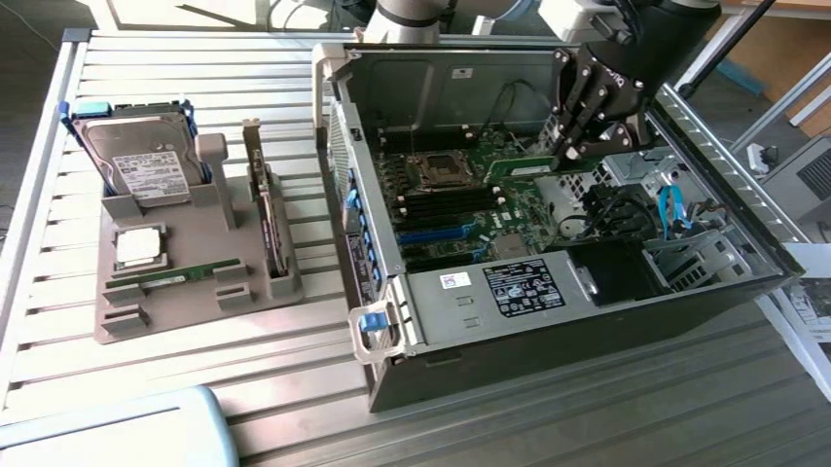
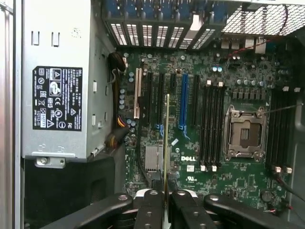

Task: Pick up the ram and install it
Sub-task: 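Pick up the ram and move it above insertion slot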

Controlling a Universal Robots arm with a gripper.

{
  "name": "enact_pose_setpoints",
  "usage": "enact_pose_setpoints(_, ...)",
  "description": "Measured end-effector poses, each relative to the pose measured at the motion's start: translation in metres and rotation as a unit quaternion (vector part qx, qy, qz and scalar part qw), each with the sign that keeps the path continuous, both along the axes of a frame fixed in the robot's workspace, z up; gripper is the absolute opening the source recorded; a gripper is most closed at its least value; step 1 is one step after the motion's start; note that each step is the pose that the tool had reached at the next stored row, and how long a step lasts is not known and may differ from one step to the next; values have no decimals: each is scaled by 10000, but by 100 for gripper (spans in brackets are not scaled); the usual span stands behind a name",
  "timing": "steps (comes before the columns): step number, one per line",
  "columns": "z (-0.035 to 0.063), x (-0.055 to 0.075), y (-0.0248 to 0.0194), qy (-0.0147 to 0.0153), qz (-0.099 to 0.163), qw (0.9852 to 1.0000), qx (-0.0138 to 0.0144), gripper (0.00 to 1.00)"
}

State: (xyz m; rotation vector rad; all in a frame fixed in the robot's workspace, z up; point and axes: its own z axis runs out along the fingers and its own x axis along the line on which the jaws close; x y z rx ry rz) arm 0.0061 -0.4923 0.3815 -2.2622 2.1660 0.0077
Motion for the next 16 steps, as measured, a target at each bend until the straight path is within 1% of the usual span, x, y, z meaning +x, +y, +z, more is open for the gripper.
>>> enact_pose_setpoints(5,-19,119,50,0,-22,10000,-1,14)
enact_pose_setpoints(7,-33,158,83,3,-24,10000,-1,14)
enact_pose_setpoints(10,-58,219,206,7,-25,10000,0,14)
enact_pose_setpoints(11,-64,233,236,7,-25,10000,0,14)
enact_pose_setpoints(13,-79,270,312,10,-24,10000,0,14)
enact_pose_setpoints(14,-84,280,337,11,-25,10000,0,14)
enact_pose_setpoints(16,-97,306,408,14,-25,10000,0,14)
